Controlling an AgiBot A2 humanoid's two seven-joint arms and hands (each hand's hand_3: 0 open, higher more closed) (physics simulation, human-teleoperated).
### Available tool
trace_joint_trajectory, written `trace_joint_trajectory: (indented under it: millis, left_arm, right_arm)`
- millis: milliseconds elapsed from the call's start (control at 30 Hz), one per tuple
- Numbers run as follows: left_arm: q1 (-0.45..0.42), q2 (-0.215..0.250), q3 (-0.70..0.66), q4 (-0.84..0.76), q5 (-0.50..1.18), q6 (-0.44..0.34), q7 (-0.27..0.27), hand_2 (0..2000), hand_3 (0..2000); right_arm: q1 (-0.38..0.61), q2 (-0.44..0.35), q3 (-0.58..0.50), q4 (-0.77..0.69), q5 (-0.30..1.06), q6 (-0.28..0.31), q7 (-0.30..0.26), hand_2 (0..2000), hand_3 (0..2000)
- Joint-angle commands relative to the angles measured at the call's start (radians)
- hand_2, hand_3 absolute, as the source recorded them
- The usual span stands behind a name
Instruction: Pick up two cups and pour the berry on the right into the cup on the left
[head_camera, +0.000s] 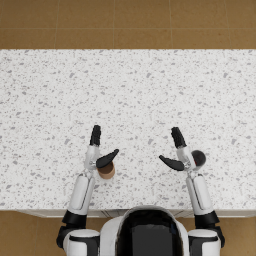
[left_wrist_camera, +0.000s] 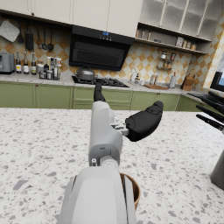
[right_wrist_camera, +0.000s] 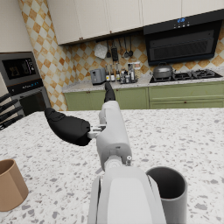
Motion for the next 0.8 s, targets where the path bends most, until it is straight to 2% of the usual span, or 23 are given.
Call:
trace_joint_trajectory:
  millis: [33,633,667,733,800]
  left_arm:
    - [0.000,0.000,0.000,0.000,0.000,0.000,0.000,0,0]
    - [0.000,0.000,0.000,0.000,0.000,0.000,0.000,0,0]
    - [0.002,0.001,0.030,0.016,0.000,0.000,0.000,0,0]
    - [-0.008,0.002,0.017,0.006,0.000,-0.049,-0.049,0,0]
    - [-0.037,-0.006,-0.014,-0.003,0.000,-0.074,-0.074,0,0]
  right_arm:
    - [0.000,0.000,0.000,0.000,0.000,0.000,0.000,0,0]
    - [0.000,0.000,0.000,0.000,0.000,0.000,0.000,0,0]
    - [0.002,-0.001,0.030,-0.016,0.000,0.000,0.000,0,0]
    - [-0.008,-0.002,0.016,0.012,0.000,-0.048,0.049,0,0]
    - [-0.040,0.007,-0.022,0.030,0.000,-0.073,0.074,0,0]
